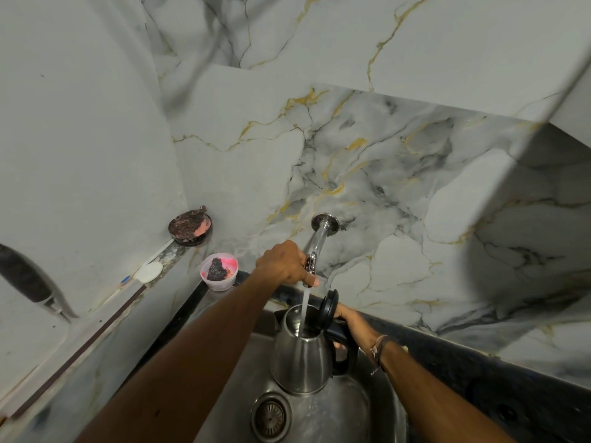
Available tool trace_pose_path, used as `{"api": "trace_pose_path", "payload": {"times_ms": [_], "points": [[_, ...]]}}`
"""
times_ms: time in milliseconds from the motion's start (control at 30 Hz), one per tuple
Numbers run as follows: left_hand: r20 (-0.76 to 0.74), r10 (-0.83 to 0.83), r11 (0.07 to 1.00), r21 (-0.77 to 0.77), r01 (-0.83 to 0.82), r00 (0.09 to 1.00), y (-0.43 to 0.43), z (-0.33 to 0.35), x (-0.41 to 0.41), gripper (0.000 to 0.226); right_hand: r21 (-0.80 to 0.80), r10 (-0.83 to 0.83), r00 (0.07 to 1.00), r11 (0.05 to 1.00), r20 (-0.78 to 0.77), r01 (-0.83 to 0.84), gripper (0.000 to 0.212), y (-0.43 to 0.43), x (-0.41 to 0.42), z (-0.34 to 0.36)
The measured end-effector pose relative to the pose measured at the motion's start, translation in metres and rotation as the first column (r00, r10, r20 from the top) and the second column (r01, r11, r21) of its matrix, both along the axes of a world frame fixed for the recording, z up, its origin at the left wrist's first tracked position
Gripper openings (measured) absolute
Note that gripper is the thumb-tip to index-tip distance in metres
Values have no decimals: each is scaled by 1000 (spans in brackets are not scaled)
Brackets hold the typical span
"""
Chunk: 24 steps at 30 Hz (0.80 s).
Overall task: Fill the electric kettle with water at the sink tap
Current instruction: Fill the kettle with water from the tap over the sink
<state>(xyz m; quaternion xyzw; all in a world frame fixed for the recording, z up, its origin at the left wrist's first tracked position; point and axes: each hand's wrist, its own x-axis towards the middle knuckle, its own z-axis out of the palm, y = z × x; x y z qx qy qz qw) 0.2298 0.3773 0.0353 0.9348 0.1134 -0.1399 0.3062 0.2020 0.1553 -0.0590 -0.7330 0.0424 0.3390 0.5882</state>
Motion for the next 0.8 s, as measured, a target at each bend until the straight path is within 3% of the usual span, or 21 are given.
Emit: {"api": "trace_pose_path", "payload": {"times_ms": [300,800], "points": [[-9,-3,1000,11,3,1000,-1,1,1,46,-9,-33,999,999,-13,33,41,-2,3,-5],[-23,-12,1000,2,12,1000,-1,4,0,46,-17,-41,998,999,-37,41,48,-2,4,-15]]}}
